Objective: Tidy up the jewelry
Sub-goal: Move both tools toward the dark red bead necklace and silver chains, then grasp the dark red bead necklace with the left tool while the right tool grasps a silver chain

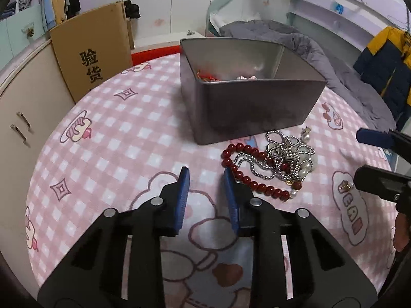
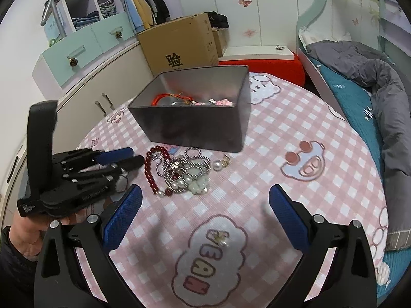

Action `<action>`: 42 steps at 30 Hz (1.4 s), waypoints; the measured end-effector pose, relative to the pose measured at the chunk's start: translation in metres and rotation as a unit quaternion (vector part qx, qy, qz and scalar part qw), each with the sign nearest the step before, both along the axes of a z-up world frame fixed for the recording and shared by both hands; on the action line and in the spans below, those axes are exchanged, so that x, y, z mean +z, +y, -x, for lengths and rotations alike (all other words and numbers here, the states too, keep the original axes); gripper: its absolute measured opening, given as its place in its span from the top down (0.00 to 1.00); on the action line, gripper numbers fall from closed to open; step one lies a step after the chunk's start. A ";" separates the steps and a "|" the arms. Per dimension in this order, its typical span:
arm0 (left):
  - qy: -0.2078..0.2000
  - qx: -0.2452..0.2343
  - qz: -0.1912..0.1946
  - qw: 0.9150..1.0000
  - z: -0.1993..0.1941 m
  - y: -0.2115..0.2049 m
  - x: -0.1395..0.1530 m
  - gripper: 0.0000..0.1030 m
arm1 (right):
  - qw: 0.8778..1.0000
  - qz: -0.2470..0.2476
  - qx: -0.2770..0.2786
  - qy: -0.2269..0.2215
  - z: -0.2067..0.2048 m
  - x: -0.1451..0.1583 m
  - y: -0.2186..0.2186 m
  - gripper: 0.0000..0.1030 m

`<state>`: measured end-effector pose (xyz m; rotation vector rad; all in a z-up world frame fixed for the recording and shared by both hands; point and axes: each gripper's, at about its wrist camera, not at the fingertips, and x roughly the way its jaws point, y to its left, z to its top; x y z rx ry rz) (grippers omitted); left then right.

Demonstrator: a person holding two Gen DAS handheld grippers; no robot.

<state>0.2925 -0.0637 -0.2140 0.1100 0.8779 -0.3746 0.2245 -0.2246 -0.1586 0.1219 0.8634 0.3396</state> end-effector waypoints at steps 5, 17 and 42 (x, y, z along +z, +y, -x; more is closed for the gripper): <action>-0.001 0.005 0.042 0.999 0.005 0.000 0.006 0.29 | 1.000 0.007 0.012 -0.003 -0.009 0.000 0.013 0.17; -0.010 0.007 -0.019 1.000 -0.002 -0.015 -0.001 0.72 | 1.000 -0.002 -0.007 0.003 -0.008 -0.003 0.002 0.16; -0.003 -0.019 -0.004 1.000 0.005 -0.008 0.000 0.90 | 0.988 0.126 0.089 -0.026 -0.036 -0.022 0.070 0.80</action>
